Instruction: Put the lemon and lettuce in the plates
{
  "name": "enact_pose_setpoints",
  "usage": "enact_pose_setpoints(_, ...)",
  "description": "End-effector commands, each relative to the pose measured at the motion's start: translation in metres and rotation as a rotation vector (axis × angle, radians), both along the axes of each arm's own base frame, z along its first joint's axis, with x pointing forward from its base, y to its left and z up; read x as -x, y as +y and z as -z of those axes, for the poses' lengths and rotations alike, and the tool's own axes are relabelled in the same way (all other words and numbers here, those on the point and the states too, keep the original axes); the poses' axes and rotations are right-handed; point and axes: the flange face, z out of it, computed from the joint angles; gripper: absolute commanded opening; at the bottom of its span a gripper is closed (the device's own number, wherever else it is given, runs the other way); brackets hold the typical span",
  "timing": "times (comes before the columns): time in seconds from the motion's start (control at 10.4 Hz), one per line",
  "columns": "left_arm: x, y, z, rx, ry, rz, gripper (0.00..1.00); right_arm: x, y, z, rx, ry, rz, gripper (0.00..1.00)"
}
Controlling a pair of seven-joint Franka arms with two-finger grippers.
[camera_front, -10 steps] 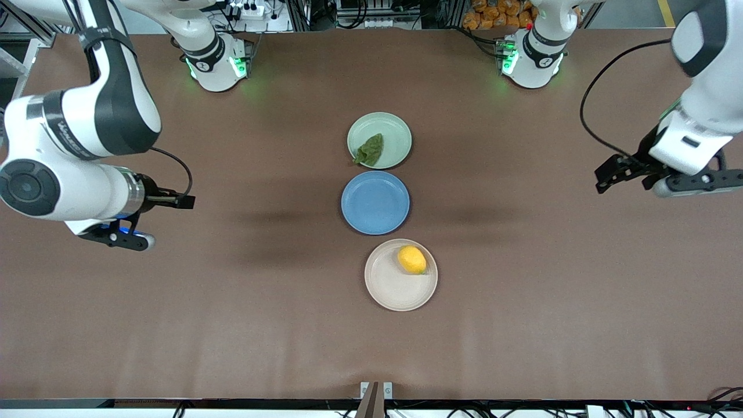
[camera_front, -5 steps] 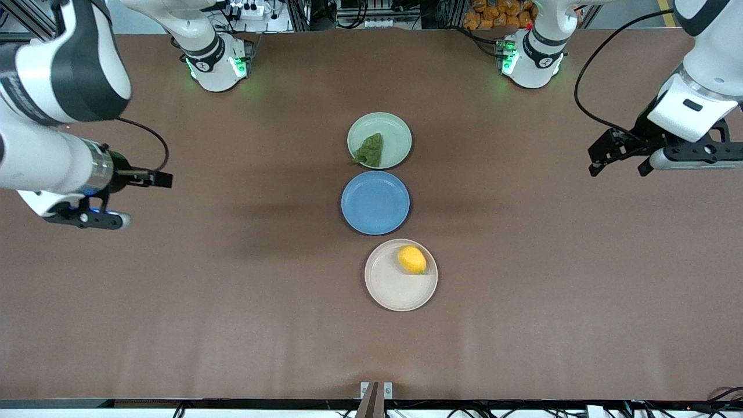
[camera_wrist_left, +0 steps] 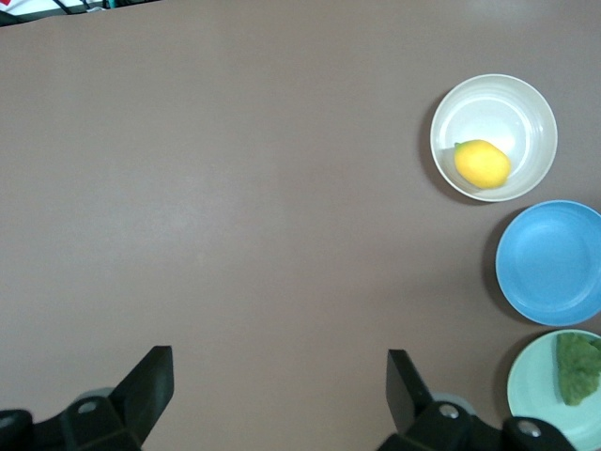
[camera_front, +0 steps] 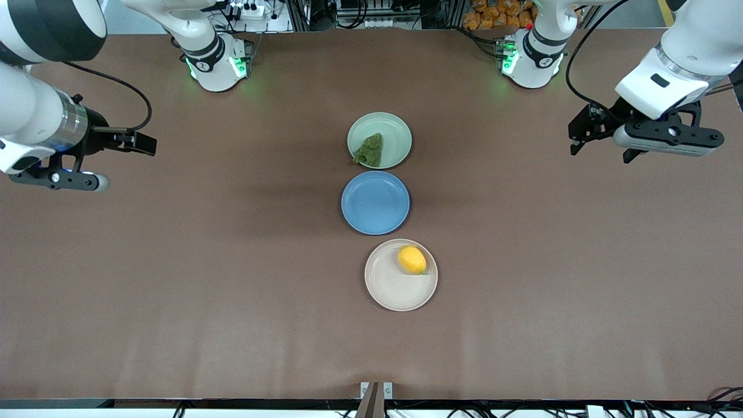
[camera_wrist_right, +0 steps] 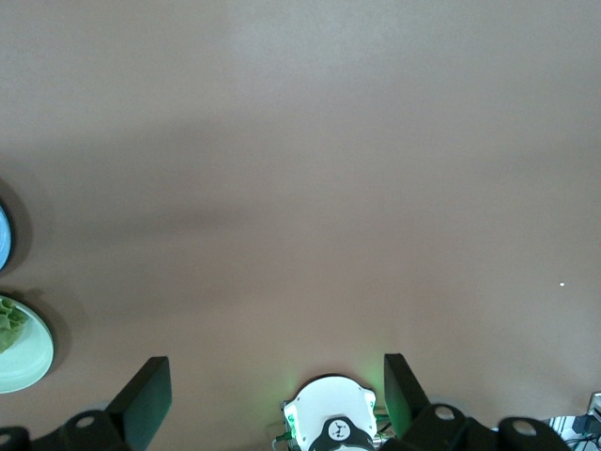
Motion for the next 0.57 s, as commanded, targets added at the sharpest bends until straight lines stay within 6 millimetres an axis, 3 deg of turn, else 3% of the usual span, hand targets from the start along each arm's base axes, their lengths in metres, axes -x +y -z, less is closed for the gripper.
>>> enact_pose_setpoints(0.0,-0.006,-0.004,-0.013,-0.013,0.01,-0.003,1.0,0.013,-0.002,-0.01,-0.021,-0.002,-0.023,1.0)
enact_pose_setpoints(0.19,-0.006,-0.008,-0.018,-0.002,0.002,-0.029,1.0,0.012,-0.013,-0.015,-0.043,-0.011,-0.028,1.0)
enact_pose_setpoints(0.48,-0.006,-0.009,-0.022,0.01,-0.006,-0.091,1.0,0.007,-0.066,-0.013,-0.132,-0.009,0.05,1.0)
